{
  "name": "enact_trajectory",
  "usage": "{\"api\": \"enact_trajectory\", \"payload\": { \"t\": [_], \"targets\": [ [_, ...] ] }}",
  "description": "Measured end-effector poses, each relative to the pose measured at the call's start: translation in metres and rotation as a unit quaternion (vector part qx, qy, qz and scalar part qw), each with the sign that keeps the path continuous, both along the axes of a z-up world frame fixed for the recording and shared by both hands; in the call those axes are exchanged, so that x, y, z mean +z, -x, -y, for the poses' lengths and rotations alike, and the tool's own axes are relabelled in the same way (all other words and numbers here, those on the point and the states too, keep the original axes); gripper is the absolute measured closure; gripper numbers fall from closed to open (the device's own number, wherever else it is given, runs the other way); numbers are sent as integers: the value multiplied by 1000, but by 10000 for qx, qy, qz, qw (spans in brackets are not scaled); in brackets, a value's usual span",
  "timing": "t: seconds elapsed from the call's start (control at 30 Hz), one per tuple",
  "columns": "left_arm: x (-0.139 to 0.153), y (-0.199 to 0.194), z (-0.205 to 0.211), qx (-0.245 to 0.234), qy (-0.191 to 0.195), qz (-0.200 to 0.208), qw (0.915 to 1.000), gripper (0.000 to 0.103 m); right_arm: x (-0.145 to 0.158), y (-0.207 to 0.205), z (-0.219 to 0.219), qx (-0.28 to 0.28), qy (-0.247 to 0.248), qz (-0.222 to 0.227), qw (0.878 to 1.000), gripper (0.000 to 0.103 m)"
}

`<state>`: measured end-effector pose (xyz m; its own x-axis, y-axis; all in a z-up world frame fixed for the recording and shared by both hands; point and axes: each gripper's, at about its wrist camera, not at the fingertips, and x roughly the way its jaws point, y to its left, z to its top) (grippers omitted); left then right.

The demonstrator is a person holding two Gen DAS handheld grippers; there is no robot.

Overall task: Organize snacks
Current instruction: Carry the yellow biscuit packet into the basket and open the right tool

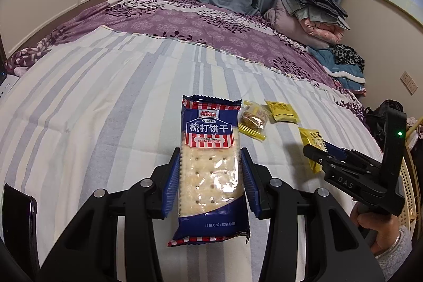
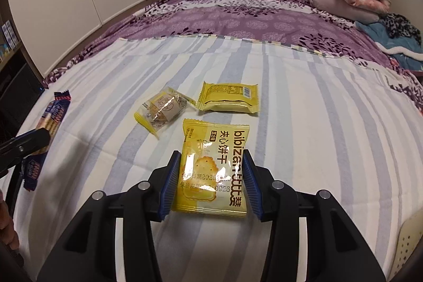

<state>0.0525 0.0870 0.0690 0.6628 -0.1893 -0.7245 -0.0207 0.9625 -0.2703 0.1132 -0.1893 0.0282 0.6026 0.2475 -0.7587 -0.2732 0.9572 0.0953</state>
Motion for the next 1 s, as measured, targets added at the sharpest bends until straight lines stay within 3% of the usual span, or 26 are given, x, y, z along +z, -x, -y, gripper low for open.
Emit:
{"api": "enact_trajectory", "payload": {
  "t": [0.53, 1.0],
  "targets": [
    [33, 22, 38, -428, -89, 296, 9986, 59, 59, 75, 60, -385, -502, 664, 9958, 57],
    [55, 40, 84, -912, -165, 511, 9944, 59, 99, 134, 133, -1002, -655, 1216, 9853, 57]
  ]
}}
